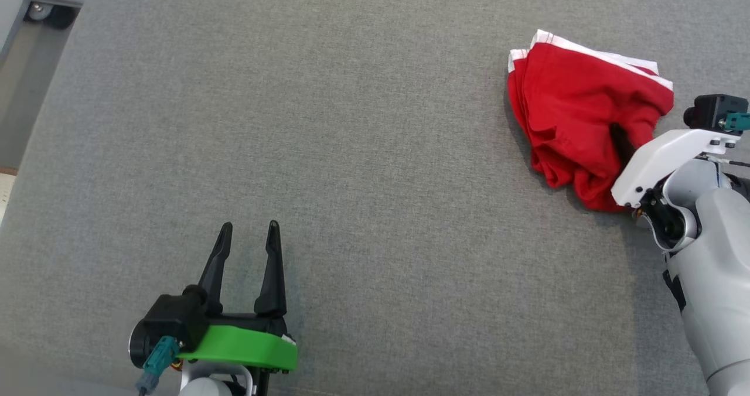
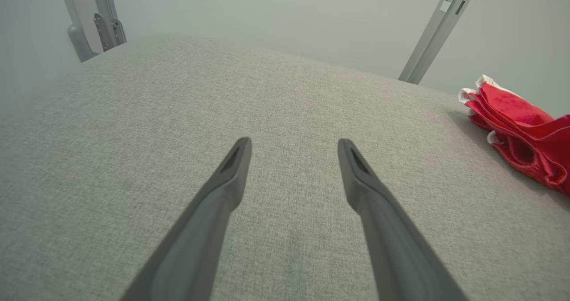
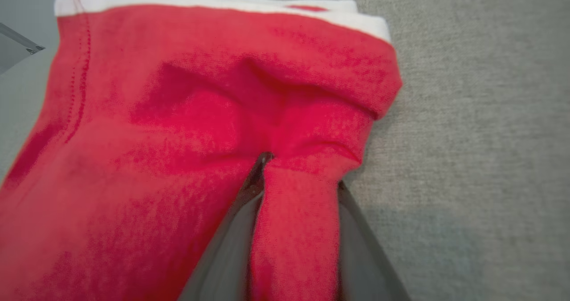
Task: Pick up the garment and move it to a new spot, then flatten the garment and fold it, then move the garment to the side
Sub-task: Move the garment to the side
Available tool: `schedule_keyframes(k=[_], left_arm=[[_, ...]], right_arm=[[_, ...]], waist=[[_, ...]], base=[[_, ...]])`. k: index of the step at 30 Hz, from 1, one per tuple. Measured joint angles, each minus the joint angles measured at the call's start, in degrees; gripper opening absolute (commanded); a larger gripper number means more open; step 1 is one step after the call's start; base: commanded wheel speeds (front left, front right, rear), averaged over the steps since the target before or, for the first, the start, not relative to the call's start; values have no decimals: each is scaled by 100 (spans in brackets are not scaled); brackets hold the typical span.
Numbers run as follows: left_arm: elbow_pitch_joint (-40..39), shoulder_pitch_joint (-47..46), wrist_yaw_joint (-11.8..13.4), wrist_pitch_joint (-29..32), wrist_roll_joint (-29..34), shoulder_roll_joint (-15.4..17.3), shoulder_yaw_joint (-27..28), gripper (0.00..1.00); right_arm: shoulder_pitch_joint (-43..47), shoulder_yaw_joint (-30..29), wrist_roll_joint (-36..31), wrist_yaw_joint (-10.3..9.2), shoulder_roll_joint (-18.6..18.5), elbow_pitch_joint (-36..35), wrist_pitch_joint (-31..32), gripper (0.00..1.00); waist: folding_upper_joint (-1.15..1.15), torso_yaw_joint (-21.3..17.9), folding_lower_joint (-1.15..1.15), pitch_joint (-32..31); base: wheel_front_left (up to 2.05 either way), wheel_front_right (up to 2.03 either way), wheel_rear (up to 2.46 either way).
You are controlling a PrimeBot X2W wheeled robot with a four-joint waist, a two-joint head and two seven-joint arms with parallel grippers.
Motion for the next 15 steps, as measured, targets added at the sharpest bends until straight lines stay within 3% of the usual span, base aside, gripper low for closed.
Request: schedule_keyframes(k=[5,11,15], left_arm=[[-71,-65,-27,1,111,-1,121,100],[-108,-200,-133,0,296,-3,249,100],[-129,-299,-202,1,346,-3,264,100]], right_arm=[[-57,346,236,9,-142,-270,-58,0],[-36,556,343,-3,-1239,-1310,276,0],[62,399,494,-3,-1859,-1938,901,0]], waist=[[0,-287,0,100],[0,-859,0,132],[0,-1252,0,151]], base=[[0,0,0],[0,0,0],[0,0,0]])
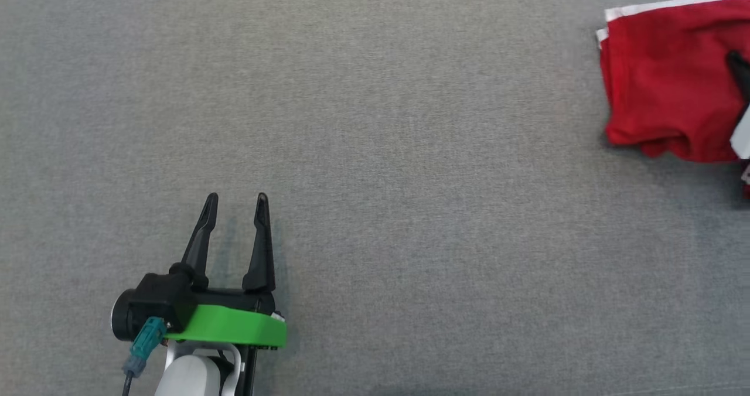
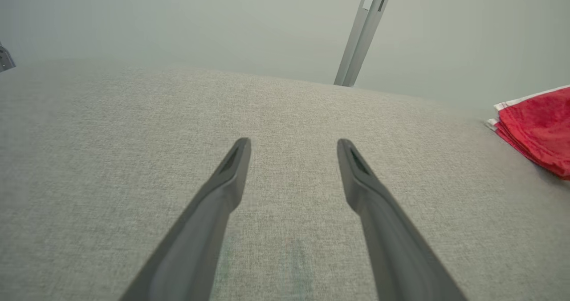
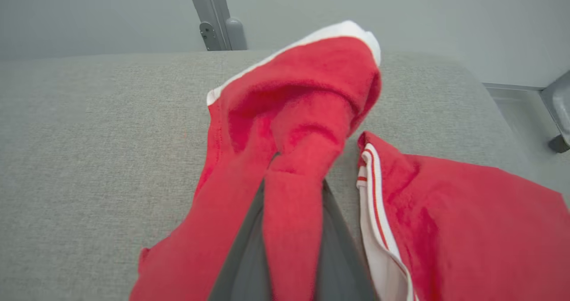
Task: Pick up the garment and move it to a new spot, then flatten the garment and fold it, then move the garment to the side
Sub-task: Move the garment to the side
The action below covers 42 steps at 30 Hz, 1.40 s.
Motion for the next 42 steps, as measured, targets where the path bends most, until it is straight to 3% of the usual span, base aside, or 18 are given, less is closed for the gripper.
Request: schedule_keyframes(k=[6,10,11,12,18,24,35,42], left_arm=[[40,-53,-80,0,57,-2,-12,100],[116,-78,-107,-1,156,-3,-2,100],[133,-97,-113,0,157,-2,1,100],[155,-113,-121,-1,158,-2,-1,100],[299,-129,-67,0,34,-1,-73,100],[397,30,49,0,-185,-2,-105,100],[299,566,158,0,-532,-4,202,100],[301,881,223,0,-398,-1,477,100]], right_arm=[[133,-552,111,1,-563,-307,927,0],[127,-1065,-454,1,-719,10,1048,1],[116,-1251,-734,1,-693,171,949,42],[102,-1378,-1025,0,-675,307,836,100],[164,-1969,-2449,2,-265,673,94,100],[504,-2092,-3025,3,171,151,-704,100],[2028,-1354,-2839,2,632,-1740,-1257,100],[3178,-756,-2636,2,1032,-1887,-2679,100]], waist=[[0,-382,0,127],[0,-416,0,253],[0,-397,0,273],[0,-374,0,285],[0,-165,0,261],[0,-69,0,29],[0,-49,0,-792],[0,73,0,-1387]], base=[[0,0,0],[0,0,0],[0,0,0],[0,0,0],[0,0,0],[0,0,0],[0,0,0],[0,0,0]])
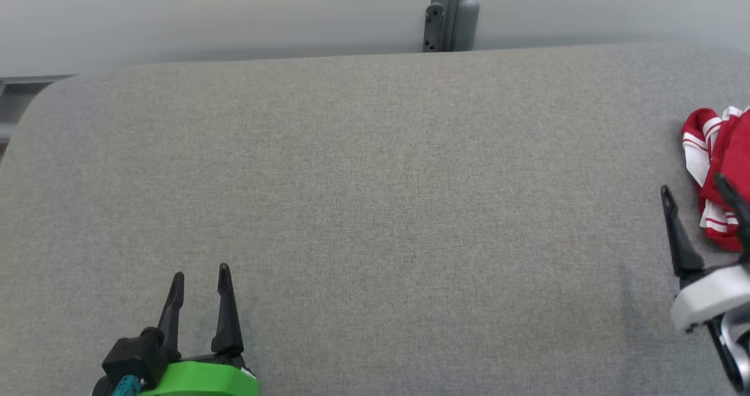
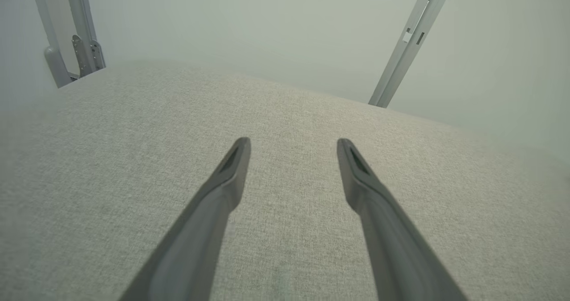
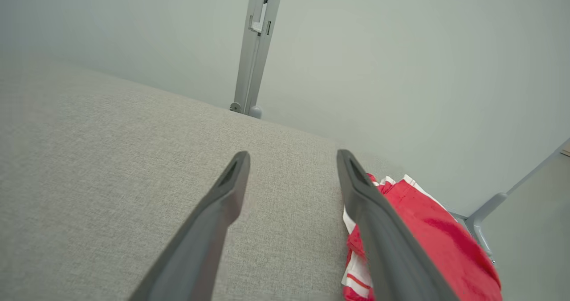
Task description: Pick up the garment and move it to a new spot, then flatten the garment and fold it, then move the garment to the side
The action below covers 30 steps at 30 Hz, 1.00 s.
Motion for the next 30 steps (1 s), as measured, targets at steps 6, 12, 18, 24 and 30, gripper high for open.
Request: schedule_keyframes(k=[6,12,18,24,30], left_arm=[[131,162,-230,0,332,0,111,100],[332,163,-456,-1,563,-1,167,100],[453,153,-404,0,578,1,343,100],[723,233,-405,5,557,-22,313,0],[751,235,-410,194,-41,-25,377,0]], right_arm=[[570,-11,-84,0,736,554,-866,100],[768,-164,-265,0,1412,508,-907,100],[806,-79,-327,-1,1602,396,-910,100],[858,-74,-292,1,1708,642,-889,0],[842,-113,368,1,1734,734,-673,0]], waist=[[0,188,0,-397],[0,307,0,-626],[0,189,0,-639],[0,183,0,-636],[0,156,0,-635]], base=[[0,0,0],[0,0,0],[0,0,0],[0,0,0],[0,0,0]])
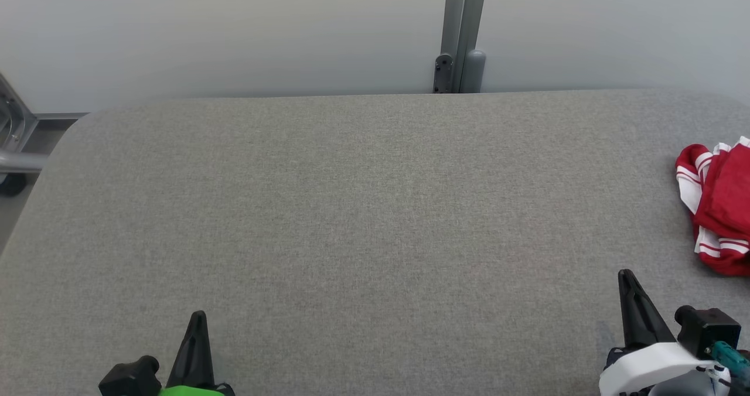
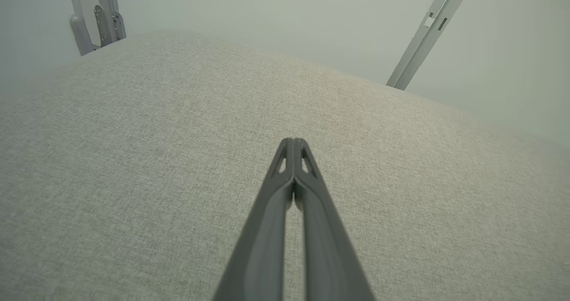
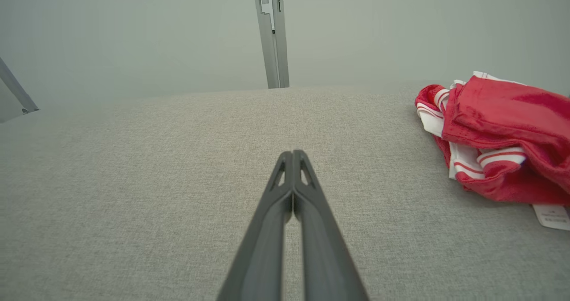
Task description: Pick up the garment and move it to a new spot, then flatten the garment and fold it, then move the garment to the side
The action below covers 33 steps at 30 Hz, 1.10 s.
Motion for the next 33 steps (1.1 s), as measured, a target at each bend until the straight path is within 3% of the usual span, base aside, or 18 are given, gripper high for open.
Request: schedule_keyframes(k=[33], left_arm=[[-34,-398,-146,773,-2832,0,357,0]], right_arm=[[-353,-35,3344,-1,55,80,726,0]], waist=[[0,-146,0,10]], base=[[0,0,0]])
